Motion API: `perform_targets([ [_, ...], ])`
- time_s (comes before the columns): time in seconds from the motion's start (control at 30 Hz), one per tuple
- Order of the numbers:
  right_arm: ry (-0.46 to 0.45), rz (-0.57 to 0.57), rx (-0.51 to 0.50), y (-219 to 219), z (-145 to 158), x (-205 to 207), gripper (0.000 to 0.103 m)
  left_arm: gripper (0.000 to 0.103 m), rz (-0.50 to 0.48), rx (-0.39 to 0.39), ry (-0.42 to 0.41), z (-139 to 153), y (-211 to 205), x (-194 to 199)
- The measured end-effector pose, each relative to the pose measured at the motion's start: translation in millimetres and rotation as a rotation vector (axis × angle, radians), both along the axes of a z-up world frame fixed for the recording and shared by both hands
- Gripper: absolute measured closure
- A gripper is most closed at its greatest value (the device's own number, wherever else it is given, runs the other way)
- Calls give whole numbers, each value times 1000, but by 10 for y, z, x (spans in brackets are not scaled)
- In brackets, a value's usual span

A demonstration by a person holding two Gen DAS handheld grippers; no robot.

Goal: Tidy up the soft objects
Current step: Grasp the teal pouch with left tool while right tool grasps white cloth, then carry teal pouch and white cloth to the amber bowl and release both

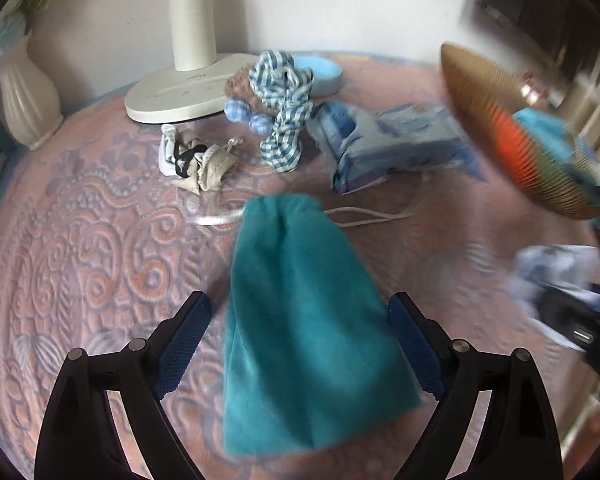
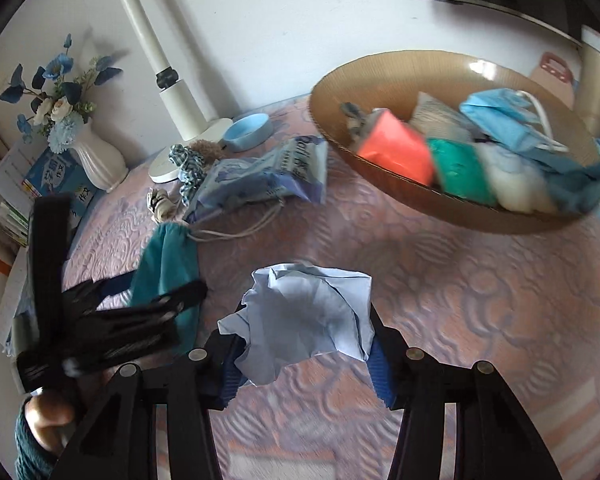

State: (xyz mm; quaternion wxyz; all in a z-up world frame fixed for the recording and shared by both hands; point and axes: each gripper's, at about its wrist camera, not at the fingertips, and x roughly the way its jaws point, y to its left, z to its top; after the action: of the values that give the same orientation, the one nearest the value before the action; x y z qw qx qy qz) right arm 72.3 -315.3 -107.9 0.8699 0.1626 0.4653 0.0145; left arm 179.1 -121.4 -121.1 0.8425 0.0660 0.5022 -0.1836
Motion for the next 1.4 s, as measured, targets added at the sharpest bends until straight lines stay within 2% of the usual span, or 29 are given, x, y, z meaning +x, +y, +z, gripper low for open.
perform_targets([
  [0.07,-5,-5,5,-26,11,-88,52,38,2,42,-53,-29,-80,-30],
  [0.1,-9,-4,5,-40,18,-103,52,58,-5,41,-59,-24,-89,-55],
  [0.13,-16,0,4,-39,26,-137,52,71,-15,27,-62,3,-83,-90],
  [0.23,-33,13,12,-4,71,-203,52,80,-25,32,-72,77,-50,-215],
  [0.33,-55,22,19,30,149,-268,52,82,7,55,-130,131,74,-399],
  [0.43,-82,23,18,55,250,-326,52,83,-12,-27,-130,217,222,-597],
  [0.67,-188,-22,-1,-116,677,-539,52,83,-84,-142,-263,836,294,-895],
  [0.73,-220,-41,-28,-216,844,-572,52,83,-100,-152,-297,1006,176,-861],
  [0.9,-309,-182,-169,-681,1341,-568,52,83,-200,-174,-333,1341,-346,-651],
  [1.07,-328,-304,-150,-1253,1518,-309,52,83,-288,-238,-334,1656,-1004,-325],
  [1.2,-323,-321,-136,-1481,1477,-62,52,83,-332,-264,-292,1605,-1451,-52],
  [1.4,-272,-334,-133,-1713,1357,432,51,83,-350,-231,-272,1416,-1794,204],
])
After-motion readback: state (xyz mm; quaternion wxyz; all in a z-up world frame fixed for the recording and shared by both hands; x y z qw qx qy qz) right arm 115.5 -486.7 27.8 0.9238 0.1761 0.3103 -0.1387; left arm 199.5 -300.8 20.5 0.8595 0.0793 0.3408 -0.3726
